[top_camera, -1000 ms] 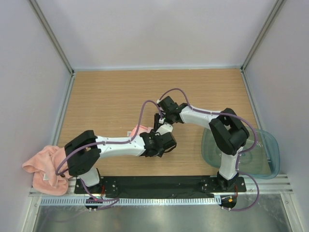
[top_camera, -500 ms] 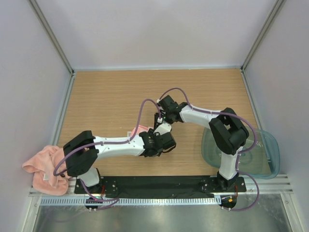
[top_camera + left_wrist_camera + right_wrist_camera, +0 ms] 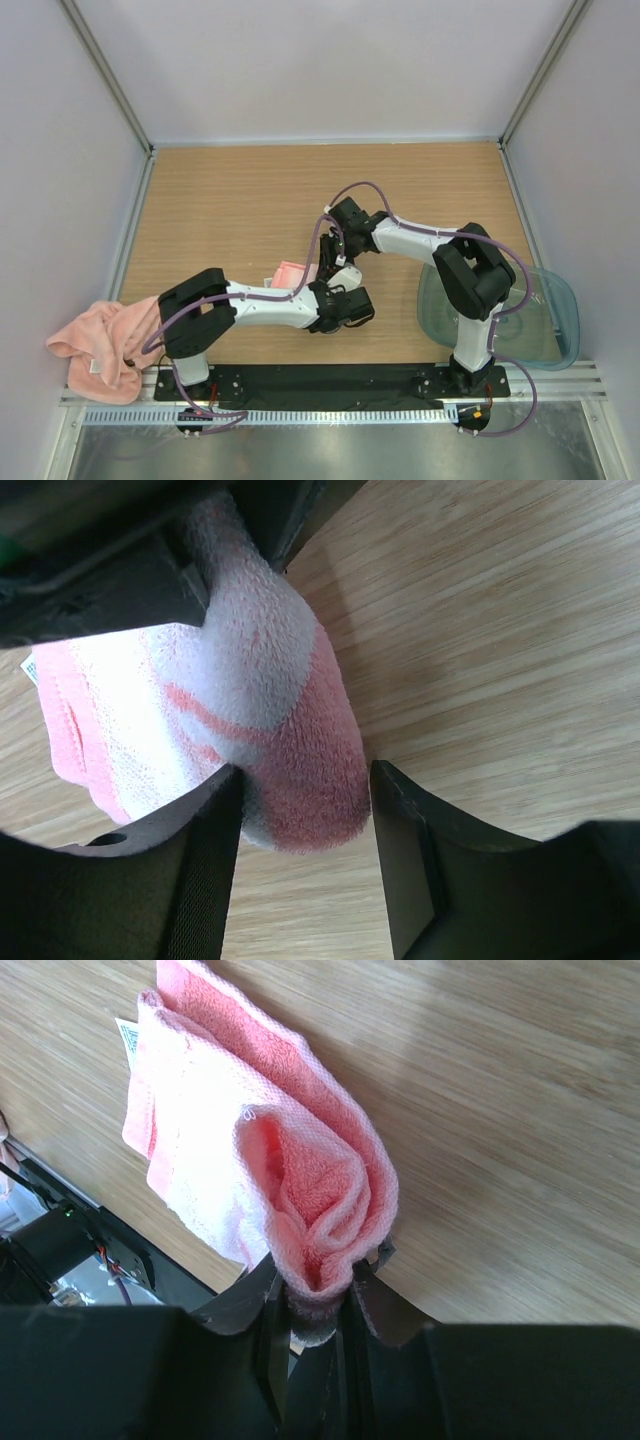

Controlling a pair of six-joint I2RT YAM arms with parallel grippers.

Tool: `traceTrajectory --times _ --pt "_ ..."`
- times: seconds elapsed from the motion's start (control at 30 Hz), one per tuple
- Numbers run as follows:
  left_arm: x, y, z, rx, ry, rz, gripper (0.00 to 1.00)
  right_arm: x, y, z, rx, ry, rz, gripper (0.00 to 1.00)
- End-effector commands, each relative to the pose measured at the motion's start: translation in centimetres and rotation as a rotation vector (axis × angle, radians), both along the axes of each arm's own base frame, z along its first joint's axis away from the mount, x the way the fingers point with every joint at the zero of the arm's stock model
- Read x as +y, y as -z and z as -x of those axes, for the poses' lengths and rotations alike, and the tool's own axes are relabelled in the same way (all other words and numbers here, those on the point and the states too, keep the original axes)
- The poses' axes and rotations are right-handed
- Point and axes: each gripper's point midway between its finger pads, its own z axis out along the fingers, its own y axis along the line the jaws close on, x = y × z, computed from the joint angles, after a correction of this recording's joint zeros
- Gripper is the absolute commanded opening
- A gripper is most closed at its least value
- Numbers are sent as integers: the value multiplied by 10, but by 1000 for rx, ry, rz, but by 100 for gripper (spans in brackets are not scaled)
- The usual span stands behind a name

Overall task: Roll the towels
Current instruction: Roll the towel

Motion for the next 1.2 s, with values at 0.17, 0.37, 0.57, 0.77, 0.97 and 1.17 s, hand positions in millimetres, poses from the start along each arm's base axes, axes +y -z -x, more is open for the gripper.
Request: traceTrajectory --times 0.17,0.37,0.57,0.77,0.97,1.17 --pt "-2 16 -3 26 -49 12 27 7 -9 1 3 -27 -26 27" --pt "0 14 -1 75 -36 95 12 4 -9 2 -4 -32 -15 48" --pt "-13 -8 6 90 22 229 8 -5 -9 -14 -28 -6 30 69" --pt "-17 -28 8 110 12 366 6 -17 -35 -57 -67 60 -8 71" --pt "-16 -28 10 175 -16 469 4 -39 -74 -99 -131 124 -39 71" --pt "-20 -27 15 278 -76 655 0 -55 -77 -99 -135 145 -46 71"
